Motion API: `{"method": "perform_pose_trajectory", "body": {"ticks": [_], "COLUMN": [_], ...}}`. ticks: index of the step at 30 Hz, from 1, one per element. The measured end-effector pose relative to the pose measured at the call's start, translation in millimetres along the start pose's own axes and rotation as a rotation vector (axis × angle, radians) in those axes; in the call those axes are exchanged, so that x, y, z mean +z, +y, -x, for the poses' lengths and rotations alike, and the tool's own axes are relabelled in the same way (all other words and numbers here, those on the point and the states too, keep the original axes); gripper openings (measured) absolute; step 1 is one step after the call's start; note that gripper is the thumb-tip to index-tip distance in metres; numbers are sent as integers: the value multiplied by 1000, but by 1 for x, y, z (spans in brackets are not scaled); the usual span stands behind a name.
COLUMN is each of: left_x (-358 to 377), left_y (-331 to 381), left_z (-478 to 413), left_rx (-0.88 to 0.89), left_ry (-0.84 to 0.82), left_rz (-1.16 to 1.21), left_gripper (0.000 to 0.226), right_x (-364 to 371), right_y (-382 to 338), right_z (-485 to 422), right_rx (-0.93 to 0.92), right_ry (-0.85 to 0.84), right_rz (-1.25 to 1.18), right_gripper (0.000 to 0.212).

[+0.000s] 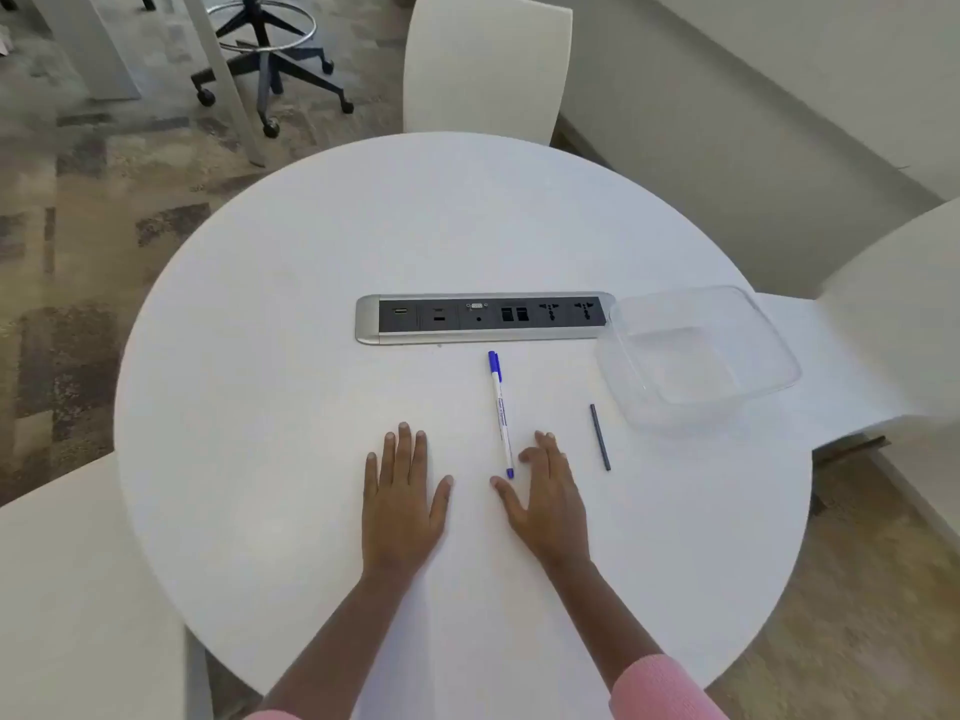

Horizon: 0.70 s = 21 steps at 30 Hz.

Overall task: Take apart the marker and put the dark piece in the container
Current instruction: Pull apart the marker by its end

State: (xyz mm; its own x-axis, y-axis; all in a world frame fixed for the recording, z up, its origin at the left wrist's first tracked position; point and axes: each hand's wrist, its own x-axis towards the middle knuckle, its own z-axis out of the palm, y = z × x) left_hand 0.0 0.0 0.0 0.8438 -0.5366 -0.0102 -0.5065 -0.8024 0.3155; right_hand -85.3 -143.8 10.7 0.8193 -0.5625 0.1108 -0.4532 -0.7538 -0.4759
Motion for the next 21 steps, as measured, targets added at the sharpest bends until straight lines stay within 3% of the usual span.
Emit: {"method": "perform_pose_trajectory", "body": {"ticks": [7,13,21], "left_x": [-2,-6,-20], "left_y": [1,17,61], "left_z": [0,0,-6], "left_rx": [-14,11,295], "left_ry": [-44,4,192], "left_rz": [-57,-37,-4], "left_gripper": [72,68,47], "right_x": [-5,-26,-72], "right_y": [-6,-1,8], "right_z": [-5,-14,-18], "right_rx": [104,239,261], "right_ry": [-11,-19,-33], "right_rz": [-110,-222,-461], "right_gripper": [16,14,10]}}
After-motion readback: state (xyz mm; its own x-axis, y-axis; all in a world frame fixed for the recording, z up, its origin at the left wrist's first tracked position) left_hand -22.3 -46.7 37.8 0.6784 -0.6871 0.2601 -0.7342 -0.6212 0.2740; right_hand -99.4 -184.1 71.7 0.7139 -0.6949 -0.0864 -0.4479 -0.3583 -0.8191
